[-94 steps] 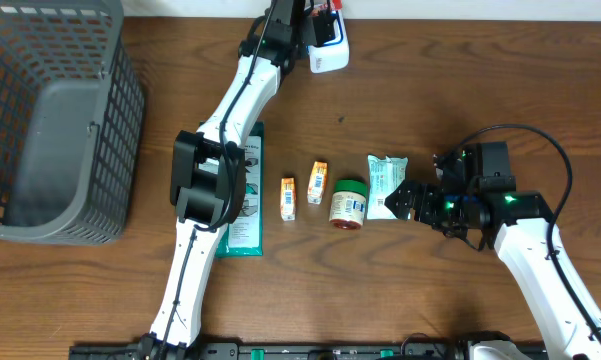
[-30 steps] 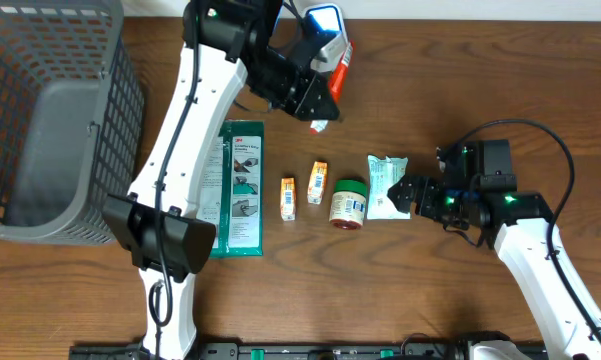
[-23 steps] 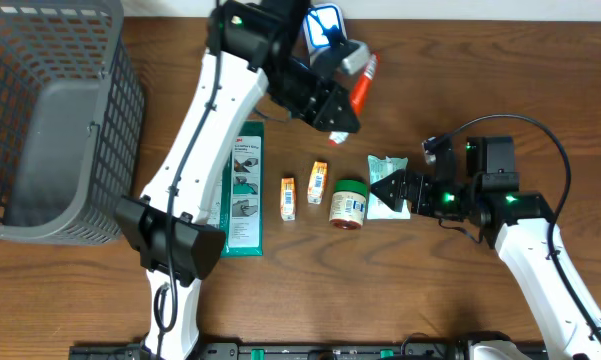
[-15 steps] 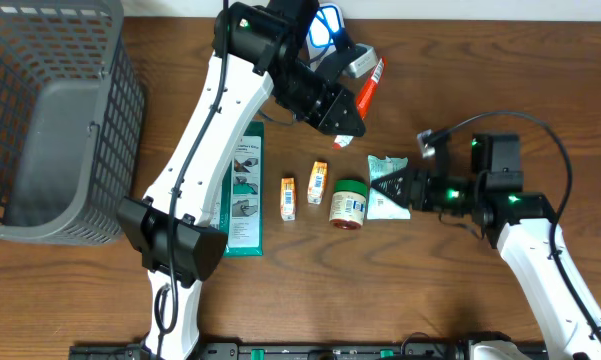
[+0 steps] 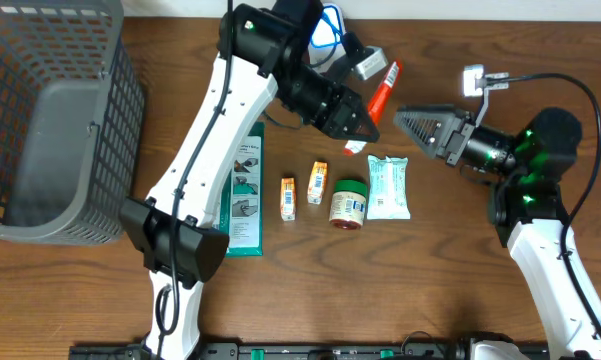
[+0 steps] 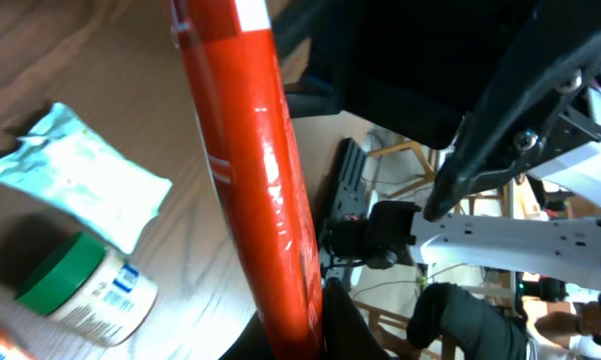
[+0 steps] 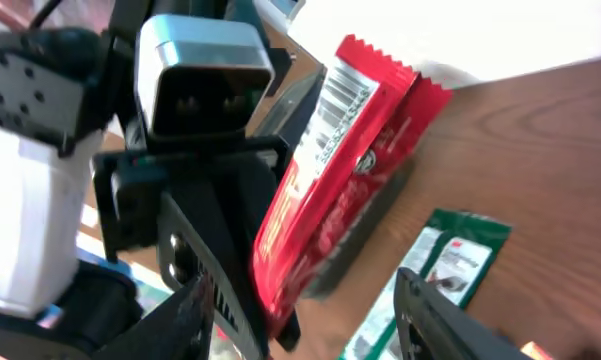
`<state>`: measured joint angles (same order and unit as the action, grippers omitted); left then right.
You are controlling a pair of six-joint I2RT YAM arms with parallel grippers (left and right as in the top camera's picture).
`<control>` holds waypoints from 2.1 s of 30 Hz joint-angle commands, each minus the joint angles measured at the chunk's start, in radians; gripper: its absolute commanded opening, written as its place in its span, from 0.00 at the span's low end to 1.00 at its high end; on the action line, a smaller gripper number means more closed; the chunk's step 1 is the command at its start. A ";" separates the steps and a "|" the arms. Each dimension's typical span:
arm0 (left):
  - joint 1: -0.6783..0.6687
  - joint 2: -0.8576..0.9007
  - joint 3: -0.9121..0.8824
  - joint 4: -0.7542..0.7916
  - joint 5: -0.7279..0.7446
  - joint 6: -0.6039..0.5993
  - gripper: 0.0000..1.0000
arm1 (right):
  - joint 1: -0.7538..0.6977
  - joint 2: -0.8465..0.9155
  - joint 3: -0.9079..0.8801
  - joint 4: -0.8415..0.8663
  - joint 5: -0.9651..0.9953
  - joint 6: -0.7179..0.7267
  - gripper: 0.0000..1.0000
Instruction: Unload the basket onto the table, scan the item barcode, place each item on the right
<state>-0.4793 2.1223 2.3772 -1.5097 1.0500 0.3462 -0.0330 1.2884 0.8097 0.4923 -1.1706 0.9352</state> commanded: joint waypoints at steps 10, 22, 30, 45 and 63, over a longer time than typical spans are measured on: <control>-0.070 -0.002 -0.006 0.055 0.038 0.027 0.08 | 0.065 -0.007 0.006 0.012 0.079 0.104 0.29; -0.067 -0.002 -0.006 0.156 -0.320 -0.008 0.62 | 0.065 -0.007 0.006 -0.073 0.135 -0.094 0.01; -0.033 -0.002 -0.006 0.171 -0.515 -0.098 0.73 | 0.013 -0.007 0.006 -0.552 0.408 -0.393 0.01; 0.037 -0.002 -0.006 0.159 -0.686 -0.263 0.82 | -0.322 -0.005 0.008 -0.972 1.129 -0.443 0.01; 0.037 -0.002 -0.006 0.150 -0.685 -0.263 0.82 | -0.367 0.336 0.008 -0.684 1.456 -0.506 0.06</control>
<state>-0.4450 2.1227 2.3772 -1.3571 0.3744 0.0998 -0.3943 1.5944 0.8104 -0.2054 0.2523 0.4671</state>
